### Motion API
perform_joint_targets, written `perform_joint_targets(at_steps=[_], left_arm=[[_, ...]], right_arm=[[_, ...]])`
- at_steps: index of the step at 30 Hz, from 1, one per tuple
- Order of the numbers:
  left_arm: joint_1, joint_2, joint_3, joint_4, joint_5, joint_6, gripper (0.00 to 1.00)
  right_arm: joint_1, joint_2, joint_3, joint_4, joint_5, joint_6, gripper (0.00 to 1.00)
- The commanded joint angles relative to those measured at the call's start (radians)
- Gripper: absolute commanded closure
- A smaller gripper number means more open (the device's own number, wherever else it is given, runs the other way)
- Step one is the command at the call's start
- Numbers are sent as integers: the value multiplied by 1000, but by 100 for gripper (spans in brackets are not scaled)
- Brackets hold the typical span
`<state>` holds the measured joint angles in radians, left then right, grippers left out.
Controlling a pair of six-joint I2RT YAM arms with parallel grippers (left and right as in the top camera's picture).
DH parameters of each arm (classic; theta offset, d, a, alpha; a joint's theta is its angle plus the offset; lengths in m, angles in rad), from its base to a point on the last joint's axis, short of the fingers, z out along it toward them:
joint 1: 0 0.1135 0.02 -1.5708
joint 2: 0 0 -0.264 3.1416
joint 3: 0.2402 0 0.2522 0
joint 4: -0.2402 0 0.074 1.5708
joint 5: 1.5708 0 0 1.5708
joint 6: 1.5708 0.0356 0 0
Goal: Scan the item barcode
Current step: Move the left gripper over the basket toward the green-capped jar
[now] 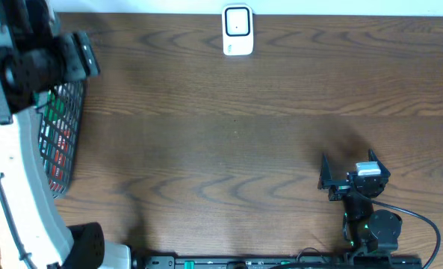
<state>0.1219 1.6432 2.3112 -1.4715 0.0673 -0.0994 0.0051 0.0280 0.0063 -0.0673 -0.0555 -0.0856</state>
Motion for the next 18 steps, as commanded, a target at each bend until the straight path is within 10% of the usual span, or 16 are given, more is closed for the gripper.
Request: perform_joint_targets(at_steps=[1,7,10,18], left_arm=[[4,5,30,32,6,26,16],[34,-15,30,84,-45,35,22],[56,-26,30,109,-144,13,88],[205,-30,30,85,-278,-222,93]], right_arm=[[0,-2,-1,-4,2,14,1],[0,-2,-1,-4,2,14,1],[0,-2,-1,-4,2,14,1],[0,-2,-1,-4,2,14,1]])
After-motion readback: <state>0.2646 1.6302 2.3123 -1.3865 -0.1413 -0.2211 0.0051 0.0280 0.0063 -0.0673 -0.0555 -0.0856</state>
